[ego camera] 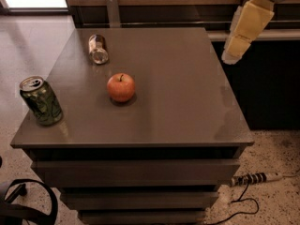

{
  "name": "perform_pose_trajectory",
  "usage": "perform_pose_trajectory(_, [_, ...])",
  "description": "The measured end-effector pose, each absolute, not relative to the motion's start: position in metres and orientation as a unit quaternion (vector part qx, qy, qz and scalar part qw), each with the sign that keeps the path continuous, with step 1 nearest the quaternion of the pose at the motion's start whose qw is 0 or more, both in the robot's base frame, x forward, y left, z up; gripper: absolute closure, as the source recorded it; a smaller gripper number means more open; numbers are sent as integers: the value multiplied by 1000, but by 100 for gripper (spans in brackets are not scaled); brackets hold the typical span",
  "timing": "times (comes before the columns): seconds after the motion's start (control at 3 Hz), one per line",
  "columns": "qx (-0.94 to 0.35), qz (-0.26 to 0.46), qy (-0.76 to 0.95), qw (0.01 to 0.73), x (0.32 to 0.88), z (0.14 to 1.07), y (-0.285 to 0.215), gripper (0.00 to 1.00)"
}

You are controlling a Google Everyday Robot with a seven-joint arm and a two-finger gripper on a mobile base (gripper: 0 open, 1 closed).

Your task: Place orange can upright

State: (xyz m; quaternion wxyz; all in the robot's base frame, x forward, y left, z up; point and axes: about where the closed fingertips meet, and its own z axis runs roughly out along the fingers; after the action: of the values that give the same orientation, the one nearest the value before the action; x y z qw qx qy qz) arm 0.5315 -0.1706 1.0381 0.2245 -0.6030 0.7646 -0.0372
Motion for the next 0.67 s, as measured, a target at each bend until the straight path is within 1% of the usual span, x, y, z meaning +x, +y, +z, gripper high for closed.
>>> perform_pose_trajectory(0.67, [-527,41,804,271,587,1046,-103,0])
